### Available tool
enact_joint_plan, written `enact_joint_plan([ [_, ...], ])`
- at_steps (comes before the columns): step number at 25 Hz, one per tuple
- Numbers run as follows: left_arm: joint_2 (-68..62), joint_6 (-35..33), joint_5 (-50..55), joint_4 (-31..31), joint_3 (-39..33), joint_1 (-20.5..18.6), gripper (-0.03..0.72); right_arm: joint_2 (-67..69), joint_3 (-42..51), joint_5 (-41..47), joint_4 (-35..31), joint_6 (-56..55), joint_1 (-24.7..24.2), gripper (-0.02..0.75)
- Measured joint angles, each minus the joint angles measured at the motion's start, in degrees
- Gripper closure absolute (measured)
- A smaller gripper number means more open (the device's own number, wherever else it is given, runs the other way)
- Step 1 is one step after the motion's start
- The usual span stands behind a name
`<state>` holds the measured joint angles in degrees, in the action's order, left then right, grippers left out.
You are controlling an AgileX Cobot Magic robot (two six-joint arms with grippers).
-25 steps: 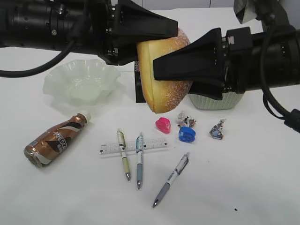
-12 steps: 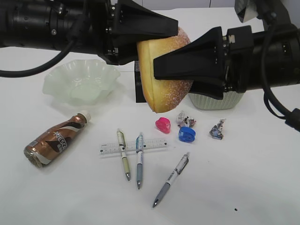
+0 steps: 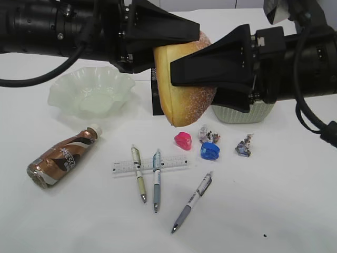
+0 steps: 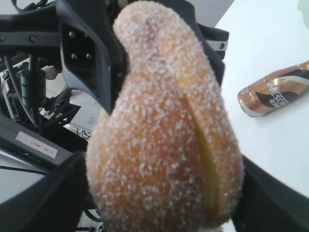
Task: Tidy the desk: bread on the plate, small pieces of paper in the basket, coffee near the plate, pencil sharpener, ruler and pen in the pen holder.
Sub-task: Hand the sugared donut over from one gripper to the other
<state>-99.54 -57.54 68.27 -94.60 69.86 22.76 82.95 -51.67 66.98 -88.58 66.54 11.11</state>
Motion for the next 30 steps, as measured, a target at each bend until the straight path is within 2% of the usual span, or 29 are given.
enact_joint_plan([
  [16, 0.0, 2.0, 0.0, 2.0, 0.0, 0.0, 0.419, 0.0, 0.0, 0.0, 2.0, -1.6, 0.0, 0.078],
  [24, 0.0, 2.0, 0.0, 2.7, 0.0, 0.0, 0.419, 0.0, 0.0, 0.1, 3.9, -2.0, 0.0, 0.174],
  [30, 0.0, 2.1, 0.0, 2.7, 0.0, 0.0, 0.419, 0.0, 0.0, 0.1, 4.1, -2.6, -0.4, 0.181],
])
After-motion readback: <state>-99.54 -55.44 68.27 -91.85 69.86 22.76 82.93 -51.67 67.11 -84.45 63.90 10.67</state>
